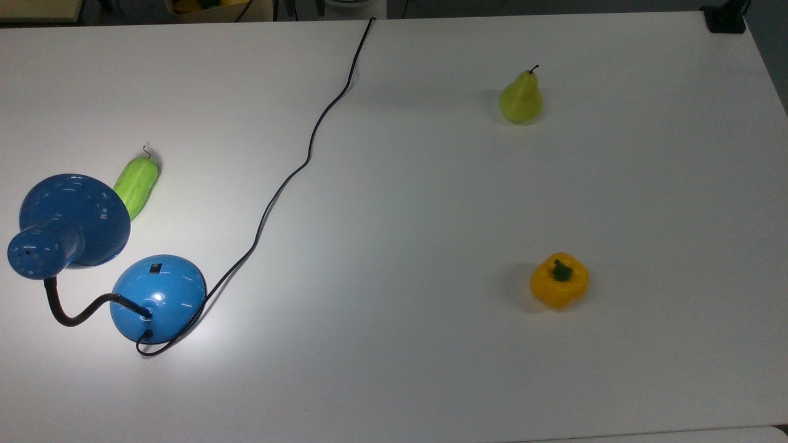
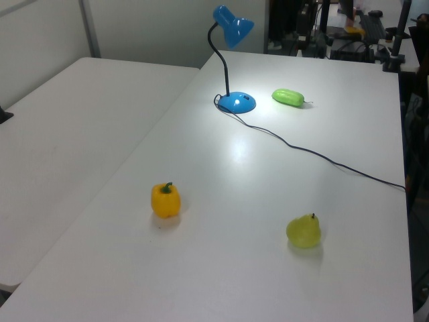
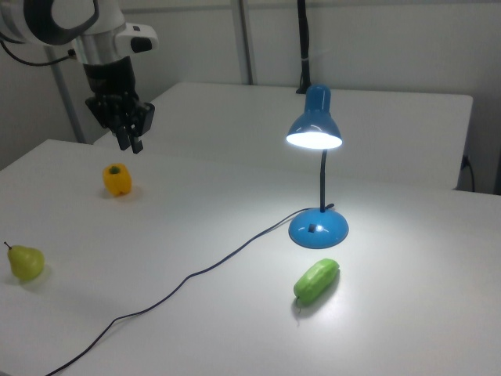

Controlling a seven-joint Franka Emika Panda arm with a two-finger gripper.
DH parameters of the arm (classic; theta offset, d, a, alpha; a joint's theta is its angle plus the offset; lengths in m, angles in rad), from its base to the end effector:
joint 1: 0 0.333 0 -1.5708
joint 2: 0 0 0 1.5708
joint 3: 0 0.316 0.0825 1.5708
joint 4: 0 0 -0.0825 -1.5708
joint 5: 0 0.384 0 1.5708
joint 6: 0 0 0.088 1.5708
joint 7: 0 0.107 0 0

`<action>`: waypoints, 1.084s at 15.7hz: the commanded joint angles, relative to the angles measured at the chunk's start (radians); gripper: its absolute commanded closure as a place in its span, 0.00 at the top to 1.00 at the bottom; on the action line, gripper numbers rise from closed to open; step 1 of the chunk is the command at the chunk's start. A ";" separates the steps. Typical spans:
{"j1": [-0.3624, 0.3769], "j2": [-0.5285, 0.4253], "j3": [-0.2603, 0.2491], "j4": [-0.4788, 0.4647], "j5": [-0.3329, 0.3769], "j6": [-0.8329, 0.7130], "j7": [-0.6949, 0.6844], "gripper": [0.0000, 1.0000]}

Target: Turn off lamp

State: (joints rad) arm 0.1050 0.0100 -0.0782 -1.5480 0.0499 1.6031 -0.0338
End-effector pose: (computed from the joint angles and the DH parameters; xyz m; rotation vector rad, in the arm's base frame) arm 0.5609 0.0205 0.6328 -3.0904 -0.0930 -0.0700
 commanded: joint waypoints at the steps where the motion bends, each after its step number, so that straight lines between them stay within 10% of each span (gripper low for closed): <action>1: 0.001 -0.012 -0.009 -0.018 0.034 0.024 -0.015 0.21; 6: 0.002 -0.012 -0.009 -0.033 0.034 0.031 -0.021 0.00; 17: -0.001 -0.021 -0.023 -0.092 0.013 0.084 -0.043 0.00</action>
State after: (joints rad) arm 0.0961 0.0120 -0.0814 -1.5973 0.0625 1.6599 -0.0340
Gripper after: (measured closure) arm 0.991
